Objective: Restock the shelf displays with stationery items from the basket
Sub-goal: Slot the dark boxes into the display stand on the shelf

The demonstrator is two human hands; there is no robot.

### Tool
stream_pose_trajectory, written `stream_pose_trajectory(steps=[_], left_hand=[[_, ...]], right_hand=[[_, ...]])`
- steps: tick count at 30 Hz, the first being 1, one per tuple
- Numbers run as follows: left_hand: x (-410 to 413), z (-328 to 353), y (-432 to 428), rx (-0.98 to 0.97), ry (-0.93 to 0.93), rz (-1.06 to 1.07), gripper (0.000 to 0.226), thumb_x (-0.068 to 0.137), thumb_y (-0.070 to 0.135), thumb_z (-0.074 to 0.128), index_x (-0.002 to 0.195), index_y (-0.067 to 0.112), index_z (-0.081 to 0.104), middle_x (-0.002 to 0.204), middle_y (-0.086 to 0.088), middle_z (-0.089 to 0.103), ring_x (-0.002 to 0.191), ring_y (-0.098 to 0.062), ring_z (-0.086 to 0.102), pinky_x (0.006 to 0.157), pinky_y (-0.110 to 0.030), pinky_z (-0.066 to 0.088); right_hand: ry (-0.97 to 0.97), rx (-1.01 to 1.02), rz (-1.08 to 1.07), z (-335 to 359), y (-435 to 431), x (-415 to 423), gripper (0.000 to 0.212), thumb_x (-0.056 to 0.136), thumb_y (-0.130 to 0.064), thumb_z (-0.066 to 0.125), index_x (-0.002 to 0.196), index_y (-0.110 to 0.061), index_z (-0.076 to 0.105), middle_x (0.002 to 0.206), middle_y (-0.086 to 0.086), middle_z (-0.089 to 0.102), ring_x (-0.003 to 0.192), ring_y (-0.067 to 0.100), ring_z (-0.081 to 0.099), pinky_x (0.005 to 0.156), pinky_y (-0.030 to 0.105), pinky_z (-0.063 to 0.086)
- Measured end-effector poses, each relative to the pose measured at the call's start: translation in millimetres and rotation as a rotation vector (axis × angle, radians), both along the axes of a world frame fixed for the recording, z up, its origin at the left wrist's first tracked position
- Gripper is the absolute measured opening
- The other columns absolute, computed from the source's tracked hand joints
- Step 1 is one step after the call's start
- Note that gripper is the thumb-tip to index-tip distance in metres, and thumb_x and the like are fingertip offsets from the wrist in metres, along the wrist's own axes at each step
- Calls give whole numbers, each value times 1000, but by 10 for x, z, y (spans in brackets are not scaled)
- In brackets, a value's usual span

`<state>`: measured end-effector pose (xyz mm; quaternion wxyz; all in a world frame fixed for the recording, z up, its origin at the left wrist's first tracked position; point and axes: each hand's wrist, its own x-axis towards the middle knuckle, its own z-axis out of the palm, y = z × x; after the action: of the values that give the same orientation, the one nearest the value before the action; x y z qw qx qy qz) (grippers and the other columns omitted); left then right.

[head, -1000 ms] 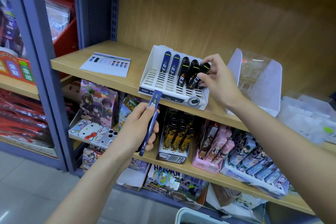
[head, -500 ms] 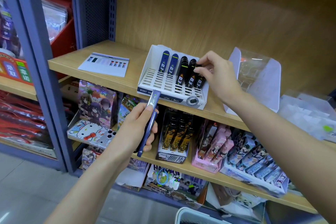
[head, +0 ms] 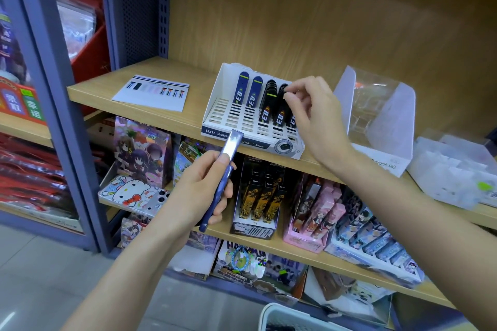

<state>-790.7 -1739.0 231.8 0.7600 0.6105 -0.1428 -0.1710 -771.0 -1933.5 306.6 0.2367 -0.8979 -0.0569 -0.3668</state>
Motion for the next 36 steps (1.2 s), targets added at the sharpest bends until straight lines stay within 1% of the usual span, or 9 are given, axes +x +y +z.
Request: stream_pose_trajectory(steps=[3,6,9,12,16,20,25,31,36], left_hand=[[3,-29,-14,29,-34,-54,24,99,31,41,85,15,52,55,-1,49,37,-11,33,35,-18,26],[-13,-48,-46,69,-38,-92,25,99,31,40,91,9,51,53,1,49,35,-10,33,34,-17,27],[14,-67,-63,57,20,-86,33,94,43,40,91,13,53,51,2,47,34,-11,33,34,-17,27],[50,-37,-42,-51,90,-80,50,71,60,53,92,15,55,53,-1,47,33,-13,33,36,-19,27],[-4,12,-22,-51,-28,40,22,85,31,63,97,16,53,50,-2,34,36,-12,27,36,-22,24],[-2,20,-43,-100,-70,205,18,91,20,60,80,12,48,47,-2,29,34,-10,24,34,-17,22],[17,28,6,-102,-85,250,20,90,16,62,76,11,48,46,-4,29,33,-11,22,35,-17,20],[24,52,83,-45,-111,146,15,88,18,64,83,8,54,45,-1,31,33,-9,25,34,-18,23],[129,37,207,-67,29,235,15,92,16,57,90,9,44,50,-3,37,38,-13,30,35,-22,29]], right_hand=[[288,185,103,-171,252,-199,15,98,-26,48,93,-17,59,81,-11,58,64,-6,51,61,9,37],[548,329,228,-259,380,-282,16,95,-28,54,94,-16,63,74,-1,63,52,0,54,52,16,43],[561,523,264,-193,389,-274,12,94,-19,57,94,-8,63,74,14,65,53,7,59,53,17,51],[529,733,263,-118,341,-297,18,96,-16,54,102,0,60,75,12,64,56,5,63,58,16,55],[547,802,299,-142,283,-378,15,95,-14,53,99,0,59,78,13,66,64,10,67,64,19,56],[652,708,365,-234,281,-460,4,92,-7,56,90,-9,59,74,4,71,69,12,69,68,19,56],[700,307,369,-281,342,-484,9,89,-16,64,92,-23,60,76,-10,68,74,1,62,75,19,50],[614,148,425,-148,516,-367,18,85,-11,69,93,-24,59,83,-2,66,68,3,54,59,10,39],[468,164,288,79,504,-107,32,83,-15,71,93,-26,42,93,2,68,71,18,65,75,38,54]])
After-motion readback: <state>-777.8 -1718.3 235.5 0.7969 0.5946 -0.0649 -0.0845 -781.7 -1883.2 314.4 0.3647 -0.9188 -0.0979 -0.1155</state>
